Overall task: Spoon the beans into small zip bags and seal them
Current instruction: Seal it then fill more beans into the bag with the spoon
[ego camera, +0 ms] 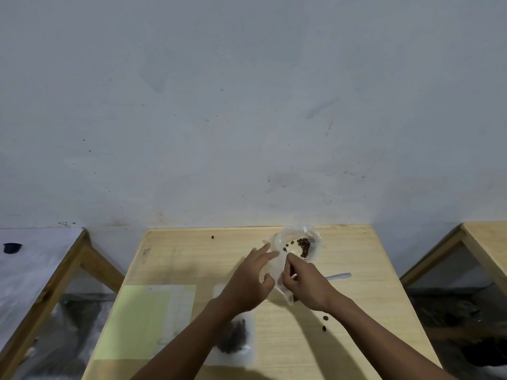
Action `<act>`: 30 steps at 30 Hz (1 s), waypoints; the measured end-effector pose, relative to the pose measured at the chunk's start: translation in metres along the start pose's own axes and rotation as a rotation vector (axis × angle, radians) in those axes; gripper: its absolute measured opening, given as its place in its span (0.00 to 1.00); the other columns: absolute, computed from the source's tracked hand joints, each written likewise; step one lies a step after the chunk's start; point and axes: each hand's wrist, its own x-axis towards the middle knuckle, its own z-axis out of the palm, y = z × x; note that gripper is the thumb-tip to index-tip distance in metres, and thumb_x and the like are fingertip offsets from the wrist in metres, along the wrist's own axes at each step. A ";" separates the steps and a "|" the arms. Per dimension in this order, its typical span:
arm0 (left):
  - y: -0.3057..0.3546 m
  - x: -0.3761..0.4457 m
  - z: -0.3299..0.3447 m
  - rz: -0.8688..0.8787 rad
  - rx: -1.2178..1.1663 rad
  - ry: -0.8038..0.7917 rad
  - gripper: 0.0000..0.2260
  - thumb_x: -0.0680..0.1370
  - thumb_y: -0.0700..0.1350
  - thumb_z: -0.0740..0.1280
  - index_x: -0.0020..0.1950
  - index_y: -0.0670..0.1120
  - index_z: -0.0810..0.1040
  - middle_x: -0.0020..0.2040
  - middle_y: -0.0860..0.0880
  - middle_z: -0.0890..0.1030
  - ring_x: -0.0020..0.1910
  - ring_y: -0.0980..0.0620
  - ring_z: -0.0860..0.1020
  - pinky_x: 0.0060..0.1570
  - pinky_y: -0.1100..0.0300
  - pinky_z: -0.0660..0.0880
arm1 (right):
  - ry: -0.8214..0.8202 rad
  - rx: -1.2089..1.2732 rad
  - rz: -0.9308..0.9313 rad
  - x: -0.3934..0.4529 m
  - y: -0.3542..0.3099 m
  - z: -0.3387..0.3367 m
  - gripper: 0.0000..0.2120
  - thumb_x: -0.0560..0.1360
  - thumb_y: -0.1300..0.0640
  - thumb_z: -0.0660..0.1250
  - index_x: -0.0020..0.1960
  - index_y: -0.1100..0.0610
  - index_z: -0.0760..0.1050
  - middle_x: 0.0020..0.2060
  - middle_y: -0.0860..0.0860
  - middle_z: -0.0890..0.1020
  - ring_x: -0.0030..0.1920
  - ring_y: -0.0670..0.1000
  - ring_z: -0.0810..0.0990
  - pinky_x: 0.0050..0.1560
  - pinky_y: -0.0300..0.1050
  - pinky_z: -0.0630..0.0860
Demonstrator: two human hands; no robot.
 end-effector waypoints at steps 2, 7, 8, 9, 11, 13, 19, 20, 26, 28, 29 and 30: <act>0.000 -0.001 -0.006 -0.029 0.042 -0.068 0.22 0.75 0.41 0.63 0.70 0.49 0.72 0.70 0.56 0.72 0.68 0.58 0.70 0.67 0.64 0.67 | -0.023 0.025 0.005 -0.002 0.000 -0.002 0.09 0.80 0.59 0.61 0.42 0.59 0.65 0.40 0.58 0.81 0.32 0.42 0.77 0.31 0.44 0.76; 0.011 0.002 -0.009 -0.219 0.296 -0.157 0.21 0.75 0.50 0.62 0.68 0.55 0.71 0.64 0.55 0.76 0.61 0.52 0.75 0.58 0.57 0.72 | 0.047 -0.387 -0.109 -0.004 -0.005 -0.003 0.07 0.79 0.60 0.55 0.43 0.55 0.60 0.36 0.52 0.73 0.34 0.53 0.66 0.36 0.52 0.69; 0.013 0.003 -0.008 -0.228 0.326 -0.152 0.21 0.75 0.51 0.61 0.68 0.54 0.70 0.64 0.55 0.76 0.61 0.52 0.75 0.58 0.56 0.72 | 0.070 -0.468 -0.130 -0.005 -0.007 -0.003 0.07 0.79 0.61 0.54 0.44 0.54 0.58 0.37 0.51 0.71 0.35 0.53 0.64 0.36 0.51 0.67; 0.016 0.004 -0.007 -0.230 0.350 -0.141 0.20 0.75 0.51 0.61 0.68 0.54 0.71 0.63 0.54 0.76 0.61 0.51 0.75 0.58 0.56 0.72 | 0.086 -0.519 -0.134 -0.006 -0.009 -0.003 0.07 0.79 0.61 0.54 0.44 0.53 0.57 0.37 0.50 0.70 0.35 0.54 0.64 0.35 0.50 0.65; 0.021 0.008 -0.008 -0.233 0.399 -0.133 0.21 0.75 0.52 0.61 0.68 0.54 0.71 0.62 0.53 0.77 0.61 0.51 0.75 0.58 0.55 0.71 | 0.101 -0.570 -0.113 -0.008 -0.013 -0.004 0.08 0.78 0.62 0.54 0.45 0.53 0.56 0.38 0.50 0.70 0.35 0.55 0.65 0.35 0.50 0.66; 0.024 0.010 -0.011 -0.251 0.415 -0.151 0.21 0.74 0.53 0.61 0.68 0.56 0.72 0.61 0.54 0.77 0.61 0.51 0.75 0.59 0.55 0.70 | 0.097 -0.562 -0.093 -0.008 -0.015 -0.009 0.09 0.78 0.62 0.55 0.45 0.52 0.55 0.38 0.50 0.70 0.35 0.56 0.66 0.36 0.51 0.67; 0.030 0.017 -0.022 -0.244 0.440 -0.177 0.21 0.74 0.57 0.61 0.65 0.53 0.73 0.58 0.52 0.79 0.57 0.49 0.75 0.56 0.53 0.73 | 0.054 -0.342 -0.158 -0.004 -0.013 -0.031 0.10 0.79 0.59 0.56 0.41 0.51 0.57 0.33 0.46 0.69 0.34 0.49 0.65 0.35 0.48 0.68; 0.030 0.015 -0.022 -0.222 0.417 -0.141 0.22 0.74 0.58 0.60 0.66 0.53 0.73 0.58 0.51 0.77 0.58 0.49 0.74 0.56 0.53 0.73 | 0.070 -0.283 -0.158 -0.001 -0.010 -0.034 0.11 0.80 0.59 0.57 0.40 0.51 0.59 0.34 0.48 0.73 0.34 0.49 0.70 0.36 0.51 0.72; 0.012 0.000 0.005 0.089 0.096 0.180 0.35 0.72 0.66 0.64 0.71 0.45 0.69 0.65 0.45 0.69 0.64 0.47 0.70 0.66 0.51 0.70 | 0.222 0.098 -0.050 0.004 -0.009 -0.041 0.09 0.79 0.62 0.63 0.40 0.58 0.68 0.40 0.57 0.83 0.32 0.50 0.81 0.32 0.43 0.78; 0.008 -0.002 0.010 0.126 0.174 0.175 0.45 0.66 0.73 0.65 0.73 0.44 0.65 0.73 0.44 0.63 0.74 0.46 0.60 0.74 0.50 0.58 | 0.228 0.192 -0.017 0.005 -0.004 -0.040 0.09 0.78 0.63 0.64 0.39 0.59 0.69 0.39 0.59 0.83 0.33 0.52 0.80 0.33 0.48 0.80; 0.007 -0.001 0.012 0.154 0.267 0.176 0.49 0.64 0.75 0.65 0.74 0.43 0.64 0.74 0.43 0.63 0.75 0.45 0.58 0.75 0.46 0.56 | 0.224 0.236 0.004 0.005 0.000 -0.038 0.09 0.77 0.63 0.64 0.39 0.60 0.69 0.39 0.60 0.83 0.34 0.55 0.80 0.34 0.51 0.80; 0.006 -0.001 0.014 0.168 0.329 0.168 0.51 0.63 0.75 0.65 0.74 0.42 0.63 0.73 0.45 0.66 0.75 0.46 0.61 0.74 0.45 0.59 | 0.218 0.277 0.030 0.006 0.003 -0.037 0.09 0.77 0.63 0.65 0.39 0.61 0.68 0.40 0.62 0.82 0.34 0.57 0.79 0.35 0.53 0.79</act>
